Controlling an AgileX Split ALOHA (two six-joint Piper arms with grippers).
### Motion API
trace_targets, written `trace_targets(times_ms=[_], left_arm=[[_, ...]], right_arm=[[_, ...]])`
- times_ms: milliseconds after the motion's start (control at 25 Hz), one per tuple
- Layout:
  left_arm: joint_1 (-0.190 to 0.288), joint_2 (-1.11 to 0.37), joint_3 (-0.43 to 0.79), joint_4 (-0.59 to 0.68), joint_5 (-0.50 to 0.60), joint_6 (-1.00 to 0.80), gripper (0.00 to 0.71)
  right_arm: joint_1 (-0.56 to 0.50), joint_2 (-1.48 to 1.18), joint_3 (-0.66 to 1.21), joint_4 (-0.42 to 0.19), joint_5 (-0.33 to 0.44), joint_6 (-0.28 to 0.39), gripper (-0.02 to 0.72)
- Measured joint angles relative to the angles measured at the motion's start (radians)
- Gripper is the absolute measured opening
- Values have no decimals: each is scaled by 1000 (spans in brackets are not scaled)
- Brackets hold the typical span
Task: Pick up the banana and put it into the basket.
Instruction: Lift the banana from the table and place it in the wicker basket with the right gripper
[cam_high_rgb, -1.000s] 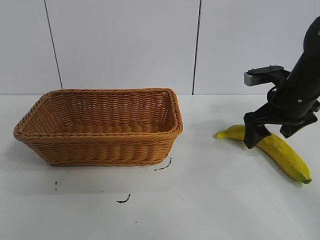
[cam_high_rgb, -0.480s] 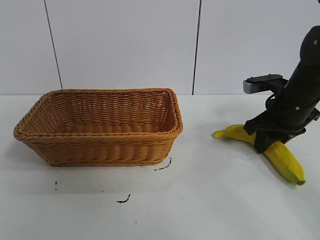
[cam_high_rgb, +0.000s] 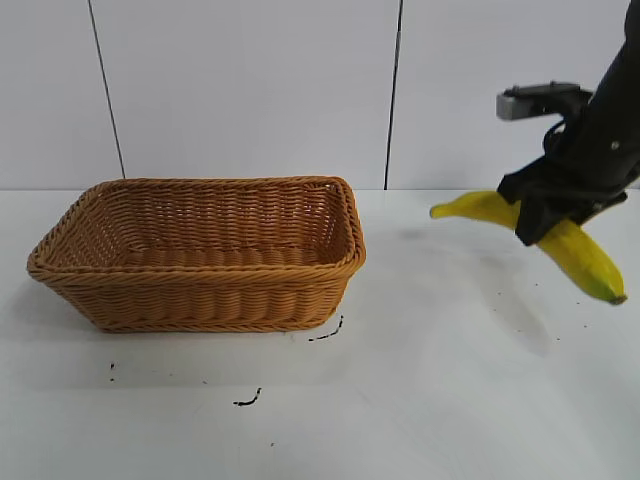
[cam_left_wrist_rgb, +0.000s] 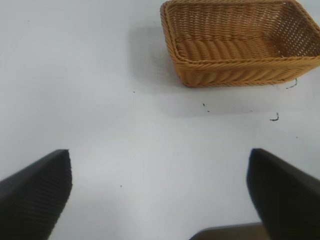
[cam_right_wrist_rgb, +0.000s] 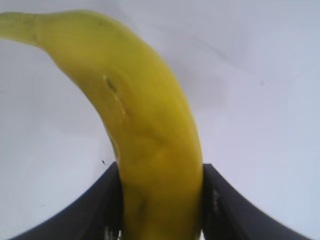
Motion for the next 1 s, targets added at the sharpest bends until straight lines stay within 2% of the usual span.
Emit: trace_targets(times_ms=[80,160,400,680,800,1000], left_arm=[[0,0,0,0,0,0,690],[0,0,0,0,0,0,690],[0,0,0,0,0,0,690],[0,0,0,0,0,0,690],[0,0,0,0,0,0,690],[0,0,0,0,0,0,690]], right_arm=[[9,0,-43,-1,58,10,302],[27,0,-80,-4,81,13,302],[151,28,-182,-24,76,17,302],[362,190,-398,-61,53,37,302],[454,258,-479,-68,-8,-8,302],[567,352,-523,-88,-124,-171,302]])
